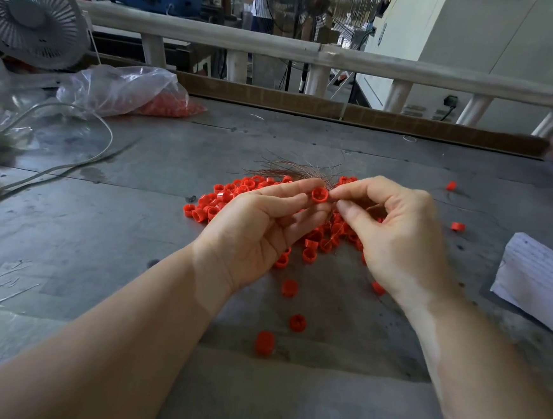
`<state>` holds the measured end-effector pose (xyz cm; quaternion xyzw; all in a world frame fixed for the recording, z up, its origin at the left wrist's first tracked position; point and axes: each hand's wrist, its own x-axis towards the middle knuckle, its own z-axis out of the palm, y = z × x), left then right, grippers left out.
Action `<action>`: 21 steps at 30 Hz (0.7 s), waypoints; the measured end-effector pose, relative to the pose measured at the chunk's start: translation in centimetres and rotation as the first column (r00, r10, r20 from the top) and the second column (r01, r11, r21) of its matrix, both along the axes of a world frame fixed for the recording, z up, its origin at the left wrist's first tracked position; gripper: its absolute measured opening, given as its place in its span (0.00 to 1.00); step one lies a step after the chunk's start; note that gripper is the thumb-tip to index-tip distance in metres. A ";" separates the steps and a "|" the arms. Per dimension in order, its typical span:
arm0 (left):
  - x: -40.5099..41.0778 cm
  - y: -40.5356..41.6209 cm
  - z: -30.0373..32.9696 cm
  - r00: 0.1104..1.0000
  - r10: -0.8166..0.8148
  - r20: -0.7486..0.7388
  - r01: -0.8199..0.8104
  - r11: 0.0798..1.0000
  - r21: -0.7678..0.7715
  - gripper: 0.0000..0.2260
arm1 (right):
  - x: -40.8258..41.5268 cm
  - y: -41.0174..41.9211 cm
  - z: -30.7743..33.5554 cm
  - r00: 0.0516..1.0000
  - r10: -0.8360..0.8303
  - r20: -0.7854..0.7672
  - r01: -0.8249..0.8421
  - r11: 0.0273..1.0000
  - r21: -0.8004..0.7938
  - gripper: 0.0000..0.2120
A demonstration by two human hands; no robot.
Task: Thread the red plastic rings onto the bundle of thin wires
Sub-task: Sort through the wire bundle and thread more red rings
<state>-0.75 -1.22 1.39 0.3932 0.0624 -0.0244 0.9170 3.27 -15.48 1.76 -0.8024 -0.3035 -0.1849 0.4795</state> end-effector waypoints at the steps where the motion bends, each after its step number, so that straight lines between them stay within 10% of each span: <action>1: 0.0 0.0 0.0 1.000 0.003 0.001 -0.003 1.000 0.000 0.12 | 0.0 0.0 0.0 1.000 -0.004 0.004 0.004 1.000 -0.008 0.09; 21: 0.1 -0.1 -0.2 0.999 0.028 0.023 -0.030 0.996 0.083 0.10 | 0.2 -0.1 0.0 1.000 0.010 0.016 -0.010 1.000 0.001 0.09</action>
